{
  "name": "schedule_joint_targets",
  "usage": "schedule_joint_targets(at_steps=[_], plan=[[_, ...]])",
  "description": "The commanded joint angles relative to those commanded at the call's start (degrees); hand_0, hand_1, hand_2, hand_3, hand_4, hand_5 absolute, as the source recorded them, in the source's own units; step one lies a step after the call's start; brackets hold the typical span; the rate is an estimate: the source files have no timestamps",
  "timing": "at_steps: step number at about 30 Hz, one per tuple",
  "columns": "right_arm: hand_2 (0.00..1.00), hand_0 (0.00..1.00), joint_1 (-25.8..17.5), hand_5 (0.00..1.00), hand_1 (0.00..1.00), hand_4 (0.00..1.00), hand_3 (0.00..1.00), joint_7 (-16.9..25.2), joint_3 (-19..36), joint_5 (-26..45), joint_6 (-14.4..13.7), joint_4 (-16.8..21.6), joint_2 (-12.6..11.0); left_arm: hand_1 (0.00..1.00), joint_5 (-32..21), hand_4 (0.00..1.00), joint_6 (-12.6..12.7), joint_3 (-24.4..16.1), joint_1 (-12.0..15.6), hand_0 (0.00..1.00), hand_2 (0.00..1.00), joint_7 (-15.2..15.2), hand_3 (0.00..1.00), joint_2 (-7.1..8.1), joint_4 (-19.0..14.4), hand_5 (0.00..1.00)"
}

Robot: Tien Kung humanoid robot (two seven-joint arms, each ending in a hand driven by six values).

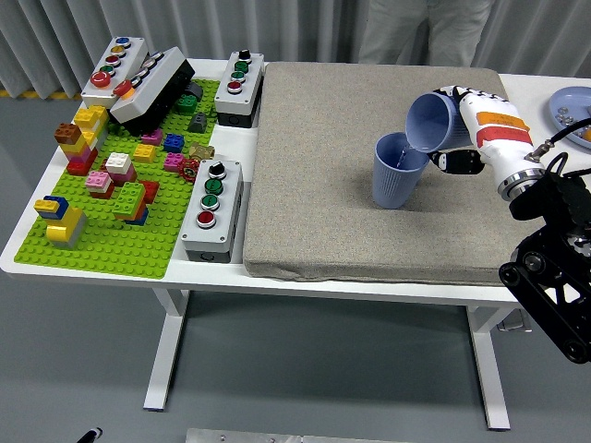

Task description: Pick cup pour cup place

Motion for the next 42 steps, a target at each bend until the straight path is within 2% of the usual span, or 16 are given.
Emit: schedule_joint_targets(at_steps=[42], plan=[[0.584, 0.835, 0.81, 0.125, 0.688, 0.641, 0.625, -0.42, -1.38, -3.09, -1.21, 0.03, -0.80, 0.787, 0.00, 0.602, -0.04, 0.21, 0.10, 0.825, 0.858, 0.09, 0.776, 0.06, 0.00, 0.998]])
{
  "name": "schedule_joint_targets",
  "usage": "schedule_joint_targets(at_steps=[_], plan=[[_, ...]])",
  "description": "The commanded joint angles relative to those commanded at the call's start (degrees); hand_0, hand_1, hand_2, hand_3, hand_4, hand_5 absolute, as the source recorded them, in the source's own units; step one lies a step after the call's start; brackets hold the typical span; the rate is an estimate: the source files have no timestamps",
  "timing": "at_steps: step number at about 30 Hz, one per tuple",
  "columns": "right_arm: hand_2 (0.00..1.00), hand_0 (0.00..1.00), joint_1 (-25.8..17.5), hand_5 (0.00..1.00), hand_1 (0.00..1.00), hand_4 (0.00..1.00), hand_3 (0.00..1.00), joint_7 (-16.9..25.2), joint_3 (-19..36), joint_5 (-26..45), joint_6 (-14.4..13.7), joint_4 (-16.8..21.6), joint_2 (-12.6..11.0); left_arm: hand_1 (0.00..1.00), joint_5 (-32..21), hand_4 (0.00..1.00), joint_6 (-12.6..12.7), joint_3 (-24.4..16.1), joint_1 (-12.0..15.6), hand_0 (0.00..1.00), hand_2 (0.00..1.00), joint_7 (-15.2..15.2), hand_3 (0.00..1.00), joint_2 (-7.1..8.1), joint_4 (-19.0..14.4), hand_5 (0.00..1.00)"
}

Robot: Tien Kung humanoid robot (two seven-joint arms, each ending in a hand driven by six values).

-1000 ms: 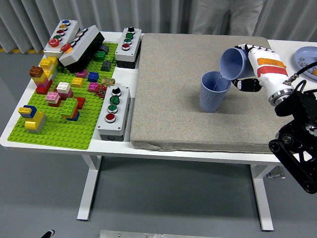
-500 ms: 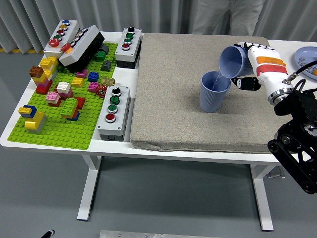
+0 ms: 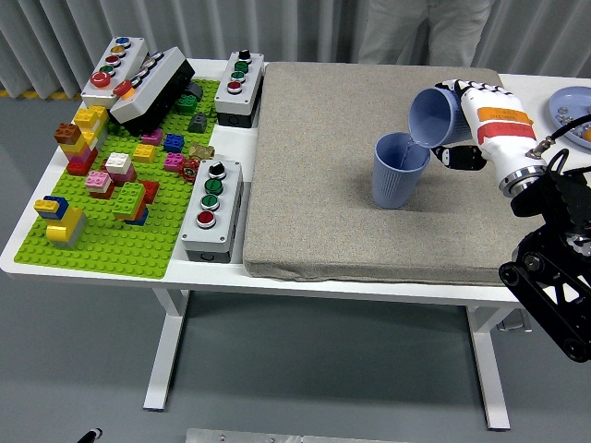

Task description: Pick cup pour cup place

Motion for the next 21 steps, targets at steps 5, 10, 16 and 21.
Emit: schedule_joint_targets(at_steps=[5, 10, 16, 21], plan=[[0.585, 0.836, 0.32, 0.117, 0.690, 0.641, 0.624, -0.07, -0.78, -0.43, -0.10, 0.06, -0.30, 0.787, 0.03, 0.602, 0.02, -0.04, 0.08, 0.824, 0.858, -0.04, 0.776, -0.02, 0.00, 0.998], [0.588, 0.839, 0.61, 0.113, 0.691, 0.641, 0.623, -0.13, -1.15, -0.58, -0.21, 0.10, -0.61, 0.787, 0.05, 0.602, 0.03, -0.02, -0.04, 0.825, 0.858, -0.05, 0.776, -0.02, 0.00, 0.998], [0.587, 0.842, 1.21, 0.106, 0.693, 0.639, 0.623, -0.09, -1.90, -0.77, -0.31, -0.14, -1.37, 0.787, 0.09, 0.602, 0.04, -0.12, -0.09, 0.825, 0.858, -0.04, 0.775, -0.03, 0.00, 0.998], [0.587, 0.842, 1.85, 0.106, 0.693, 0.639, 0.623, -0.11, -2.74, -1.28, -0.04, -0.01, -2.40, 0.787, 0.13, 0.602, 0.06, -0.21, -0.08, 0.825, 0.858, -0.05, 0.775, -0.03, 0.00, 0.998]])
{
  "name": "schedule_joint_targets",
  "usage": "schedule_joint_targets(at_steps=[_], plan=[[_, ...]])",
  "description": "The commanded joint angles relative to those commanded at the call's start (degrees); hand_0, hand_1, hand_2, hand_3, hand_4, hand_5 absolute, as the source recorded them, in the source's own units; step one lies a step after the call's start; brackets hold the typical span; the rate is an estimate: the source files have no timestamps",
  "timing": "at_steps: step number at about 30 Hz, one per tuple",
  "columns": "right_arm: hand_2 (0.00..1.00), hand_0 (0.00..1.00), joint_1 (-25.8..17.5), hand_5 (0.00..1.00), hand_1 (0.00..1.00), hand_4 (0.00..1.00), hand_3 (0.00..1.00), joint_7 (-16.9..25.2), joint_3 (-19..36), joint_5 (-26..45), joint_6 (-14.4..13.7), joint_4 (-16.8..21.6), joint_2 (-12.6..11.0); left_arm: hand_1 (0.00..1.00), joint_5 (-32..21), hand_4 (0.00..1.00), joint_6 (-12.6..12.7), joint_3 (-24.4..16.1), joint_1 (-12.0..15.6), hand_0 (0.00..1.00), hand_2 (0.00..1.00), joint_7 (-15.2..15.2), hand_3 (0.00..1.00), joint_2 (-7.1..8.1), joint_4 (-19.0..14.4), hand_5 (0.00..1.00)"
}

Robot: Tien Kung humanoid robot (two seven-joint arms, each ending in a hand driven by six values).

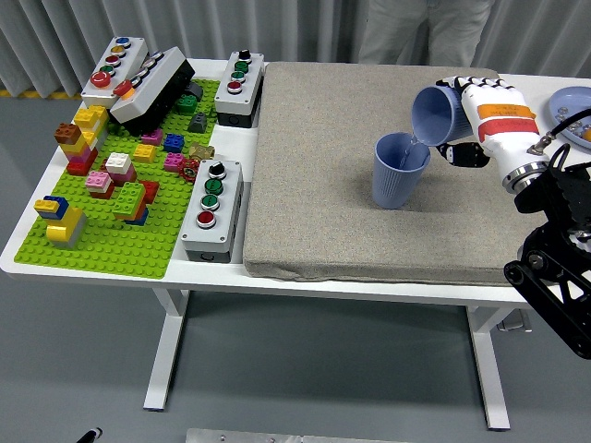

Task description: Pick cup pour cup place

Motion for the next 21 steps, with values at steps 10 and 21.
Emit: schedule_joint_targets(at_steps=[10, 21], plan=[[0.609, 0.866, 0.98, 0.076, 0.709, 0.637, 0.629, -1.10, -1.19, -1.79, 2.33, 0.67, -1.27, 0.787, 0.02, 0.603, 0.00, -0.07, -0.19, 0.825, 0.858, -0.01, 0.775, 0.06, 0.00, 0.998], [0.633, 0.887, 1.17, 0.072, 0.727, 0.636, 0.653, -1.89, -1.53, -2.98, 3.78, 1.33, -1.37, 0.787, 0.19, 0.603, -0.02, -0.17, -0.17, 0.826, 0.858, 0.04, 0.775, 0.03, 0.00, 0.998]])
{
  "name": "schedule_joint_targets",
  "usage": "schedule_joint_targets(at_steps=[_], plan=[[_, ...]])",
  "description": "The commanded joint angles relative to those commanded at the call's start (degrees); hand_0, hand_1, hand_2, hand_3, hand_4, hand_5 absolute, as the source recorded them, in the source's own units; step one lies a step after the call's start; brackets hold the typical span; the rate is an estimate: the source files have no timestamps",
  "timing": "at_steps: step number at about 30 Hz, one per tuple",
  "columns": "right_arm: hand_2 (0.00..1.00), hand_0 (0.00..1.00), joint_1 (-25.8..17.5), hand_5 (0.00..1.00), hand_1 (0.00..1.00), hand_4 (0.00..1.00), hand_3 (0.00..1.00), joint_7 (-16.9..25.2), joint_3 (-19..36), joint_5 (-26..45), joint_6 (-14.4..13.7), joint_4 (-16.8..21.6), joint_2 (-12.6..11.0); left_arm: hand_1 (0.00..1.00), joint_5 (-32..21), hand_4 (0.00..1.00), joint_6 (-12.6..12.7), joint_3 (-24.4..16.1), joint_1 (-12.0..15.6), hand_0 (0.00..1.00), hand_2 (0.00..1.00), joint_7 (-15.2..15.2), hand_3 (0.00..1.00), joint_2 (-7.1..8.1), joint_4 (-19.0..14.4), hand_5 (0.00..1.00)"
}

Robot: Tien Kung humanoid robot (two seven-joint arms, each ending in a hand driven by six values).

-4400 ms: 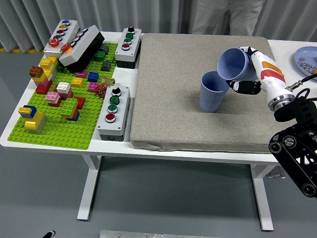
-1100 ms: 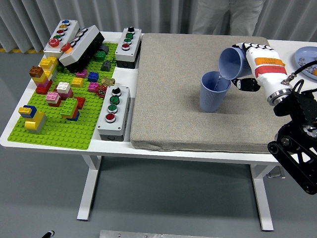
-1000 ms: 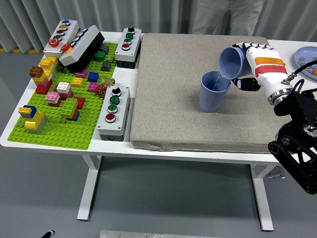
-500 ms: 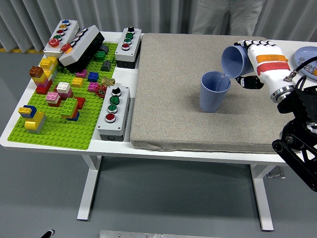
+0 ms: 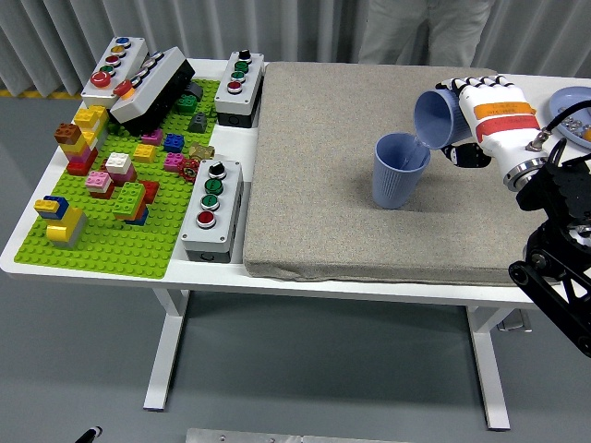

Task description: Pick cup pour cup place

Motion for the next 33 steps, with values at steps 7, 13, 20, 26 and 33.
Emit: schedule_joint_targets(at_steps=[7, 13, 20, 26, 33], plan=[[0.641, 0.895, 0.48, 0.058, 0.734, 0.635, 0.659, -0.19, -0.37, -0.49, 0.18, 0.07, -0.31, 0.787, -0.06, 0.603, 0.03, 0.01, -0.04, 0.826, 0.858, 0.00, 0.775, 0.04, 0.00, 0.998], [0.642, 0.879, 0.66, 0.045, 0.737, 0.635, 0.653, -0.58, -0.92, -0.89, 0.01, 0.16, -0.40, 0.787, -0.02, 0.603, 0.02, 0.03, 0.14, 0.826, 0.858, 0.01, 0.775, 0.06, 0.00, 0.998], [0.650, 0.847, 1.08, 0.032, 0.737, 0.640, 0.655, -0.93, -1.59, -1.21, -0.22, 0.23, -0.74, 0.787, -0.07, 0.603, 0.00, 0.14, 0.14, 0.826, 0.857, 0.01, 0.775, 0.08, 0.00, 0.998], [0.648, 0.859, 1.30, 0.019, 0.734, 0.639, 0.652, -1.18, -1.75, -1.60, 0.12, 0.77, -0.67, 0.787, -0.05, 0.603, -0.01, 0.19, 0.22, 0.826, 0.858, 0.03, 0.776, 0.11, 0.00, 0.998], [0.652, 0.861, 1.41, 0.004, 0.736, 0.635, 0.658, -1.45, -1.98, -1.68, -0.06, 1.46, -0.68, 0.787, -0.14, 0.603, 0.02, 0.20, 0.22, 0.826, 0.858, 0.02, 0.775, 0.12, 0.00, 0.998]])
